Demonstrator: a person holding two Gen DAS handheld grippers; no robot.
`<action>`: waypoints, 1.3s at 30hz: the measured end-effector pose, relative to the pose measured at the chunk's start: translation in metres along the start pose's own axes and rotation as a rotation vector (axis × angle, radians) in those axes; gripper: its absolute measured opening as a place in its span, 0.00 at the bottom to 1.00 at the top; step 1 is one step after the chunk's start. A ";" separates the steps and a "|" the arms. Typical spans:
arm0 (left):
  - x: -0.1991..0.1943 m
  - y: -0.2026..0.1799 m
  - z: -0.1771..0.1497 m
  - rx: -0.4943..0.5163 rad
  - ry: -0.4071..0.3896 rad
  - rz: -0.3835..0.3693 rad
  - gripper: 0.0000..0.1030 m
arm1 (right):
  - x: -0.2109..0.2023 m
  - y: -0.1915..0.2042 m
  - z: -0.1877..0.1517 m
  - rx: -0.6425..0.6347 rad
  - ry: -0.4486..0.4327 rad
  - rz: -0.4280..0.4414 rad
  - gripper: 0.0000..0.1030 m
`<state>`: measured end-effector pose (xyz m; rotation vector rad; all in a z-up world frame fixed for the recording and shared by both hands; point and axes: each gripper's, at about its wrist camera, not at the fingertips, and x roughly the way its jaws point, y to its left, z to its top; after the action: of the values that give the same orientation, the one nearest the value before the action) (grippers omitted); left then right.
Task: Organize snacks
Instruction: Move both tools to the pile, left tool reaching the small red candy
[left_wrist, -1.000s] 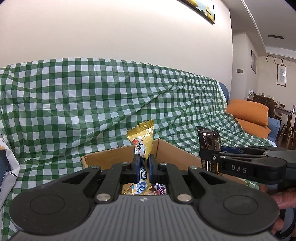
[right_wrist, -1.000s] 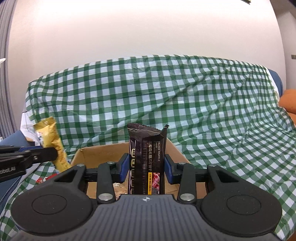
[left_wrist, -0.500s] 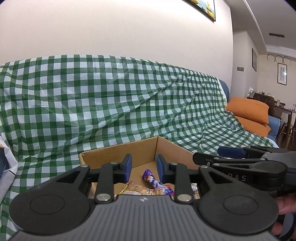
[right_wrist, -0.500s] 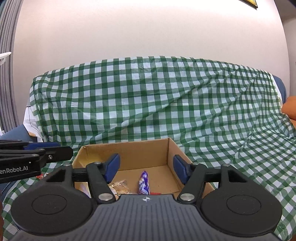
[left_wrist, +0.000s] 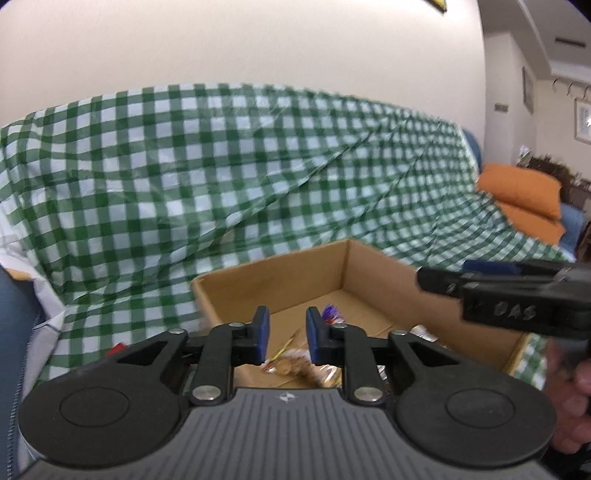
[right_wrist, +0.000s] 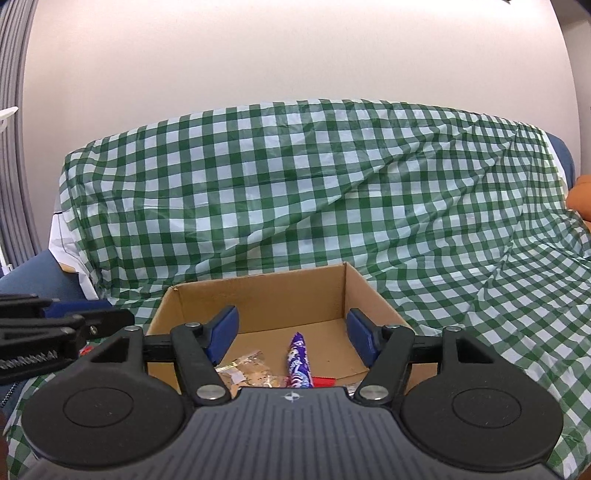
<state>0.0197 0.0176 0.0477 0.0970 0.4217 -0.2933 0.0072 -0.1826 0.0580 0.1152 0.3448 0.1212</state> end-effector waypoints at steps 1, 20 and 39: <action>0.001 0.002 0.000 -0.002 0.005 0.006 0.15 | 0.000 0.001 0.000 -0.002 0.000 0.006 0.64; 0.087 0.237 -0.023 -0.811 0.372 0.337 0.12 | 0.016 -0.001 0.004 0.123 0.084 0.154 0.27; 0.148 0.285 -0.069 -0.911 0.461 0.471 0.30 | 0.050 0.030 -0.002 0.136 0.174 0.242 0.32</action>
<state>0.2076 0.2610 -0.0672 -0.6345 0.9339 0.4119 0.0500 -0.1459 0.0438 0.2822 0.5119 0.3486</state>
